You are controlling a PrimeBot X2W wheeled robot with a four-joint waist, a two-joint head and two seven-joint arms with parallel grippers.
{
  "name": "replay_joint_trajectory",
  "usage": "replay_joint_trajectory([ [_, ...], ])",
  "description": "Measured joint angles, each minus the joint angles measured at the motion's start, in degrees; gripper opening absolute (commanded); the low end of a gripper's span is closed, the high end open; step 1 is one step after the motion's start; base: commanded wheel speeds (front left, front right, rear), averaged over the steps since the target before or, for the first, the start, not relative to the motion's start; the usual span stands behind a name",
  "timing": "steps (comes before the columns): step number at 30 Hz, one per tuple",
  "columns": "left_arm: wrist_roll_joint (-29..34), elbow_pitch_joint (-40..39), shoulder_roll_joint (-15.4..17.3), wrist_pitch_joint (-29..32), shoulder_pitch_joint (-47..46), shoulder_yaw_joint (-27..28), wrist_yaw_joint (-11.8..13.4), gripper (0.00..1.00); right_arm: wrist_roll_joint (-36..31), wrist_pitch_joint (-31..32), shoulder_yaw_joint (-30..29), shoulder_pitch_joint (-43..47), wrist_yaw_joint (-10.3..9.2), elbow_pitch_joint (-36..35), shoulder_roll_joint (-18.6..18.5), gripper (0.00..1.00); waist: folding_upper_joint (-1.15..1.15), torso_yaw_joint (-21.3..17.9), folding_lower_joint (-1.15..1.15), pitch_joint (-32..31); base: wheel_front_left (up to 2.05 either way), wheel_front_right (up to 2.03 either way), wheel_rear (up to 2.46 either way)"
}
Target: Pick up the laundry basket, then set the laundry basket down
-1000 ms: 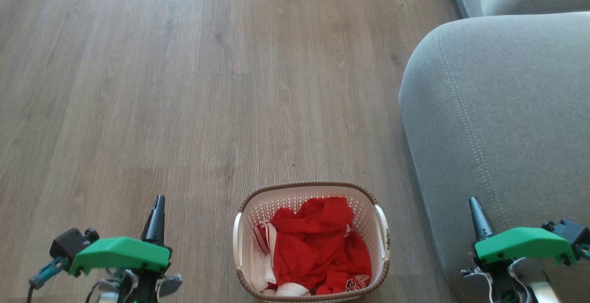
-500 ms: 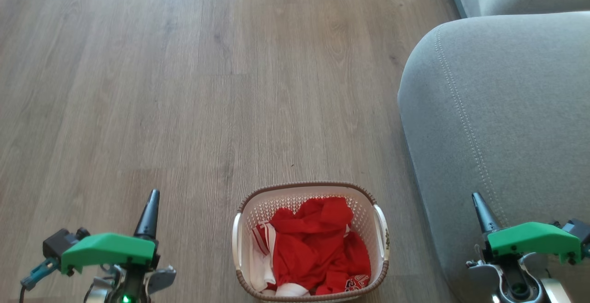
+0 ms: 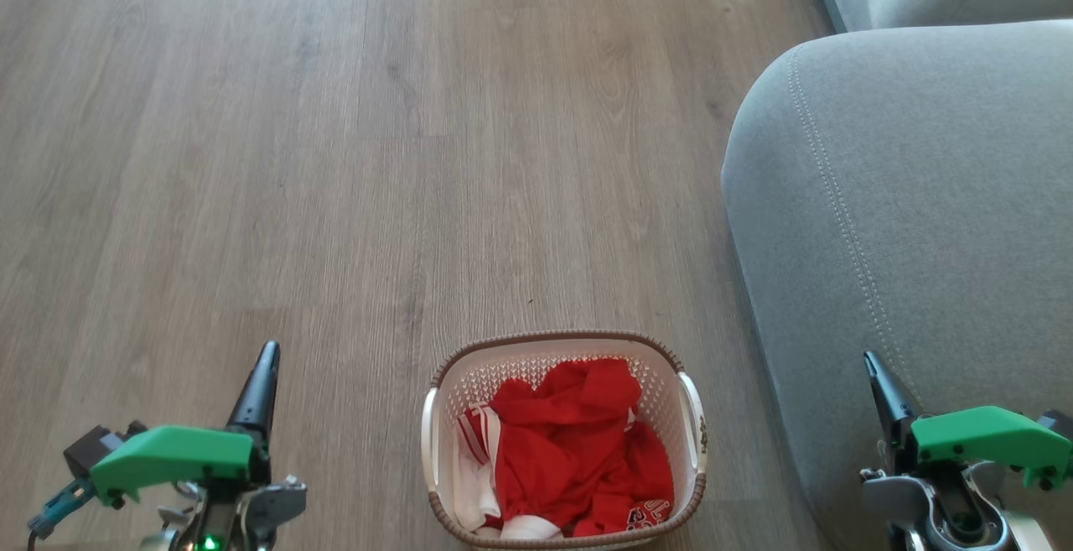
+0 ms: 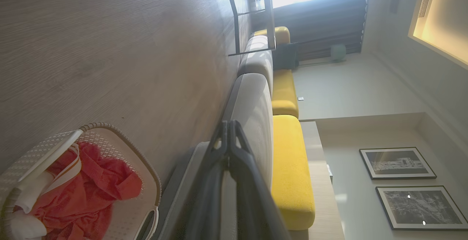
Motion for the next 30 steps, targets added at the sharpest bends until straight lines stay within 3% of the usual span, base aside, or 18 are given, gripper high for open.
replay_joint_trajectory([
  [18, -11.3, 0.3, 0.0, 3.1, -1.1, 3.3, -1.5, 0.0, 11.5, 3.2, -2.4, -0.7, 0.0, 0.3, 0.0, 0.0, 0.0, -0.2, 0.0, -0.1, 0.0, 0.0, 0.0],
  [30, -11.6, 0.3, -0.1, 3.4, -1.1, 3.5, -1.5, 0.0, 11.8, 3.3, -2.7, -1.2, 0.0, 0.3, 0.0, 0.0, 0.0, -0.2, 0.0, -0.1, 0.0, 0.0, 0.0],
])
